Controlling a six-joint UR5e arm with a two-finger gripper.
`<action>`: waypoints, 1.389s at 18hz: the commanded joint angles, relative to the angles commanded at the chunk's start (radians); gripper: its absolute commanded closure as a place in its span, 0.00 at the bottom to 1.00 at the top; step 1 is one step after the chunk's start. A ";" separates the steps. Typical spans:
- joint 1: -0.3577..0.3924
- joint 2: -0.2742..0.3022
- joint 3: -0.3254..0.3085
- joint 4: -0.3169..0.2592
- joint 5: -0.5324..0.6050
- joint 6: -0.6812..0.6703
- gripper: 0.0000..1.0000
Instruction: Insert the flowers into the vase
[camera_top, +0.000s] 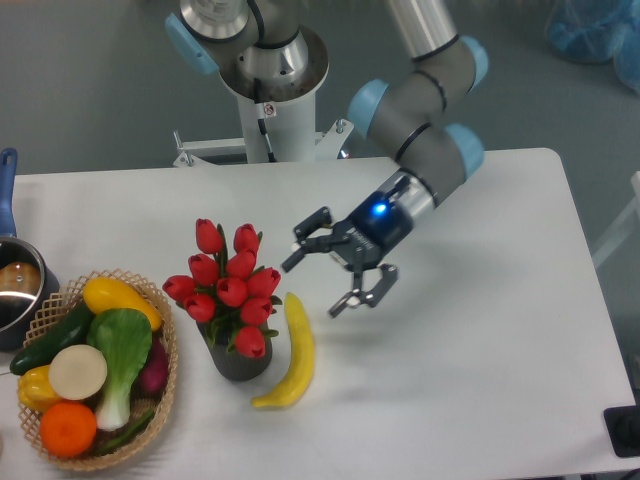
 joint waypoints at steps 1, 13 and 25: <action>0.018 0.023 0.014 0.000 0.060 -0.002 0.00; 0.075 0.183 0.177 -0.037 0.699 -0.052 0.00; 0.209 0.158 0.376 -0.380 0.899 0.478 0.00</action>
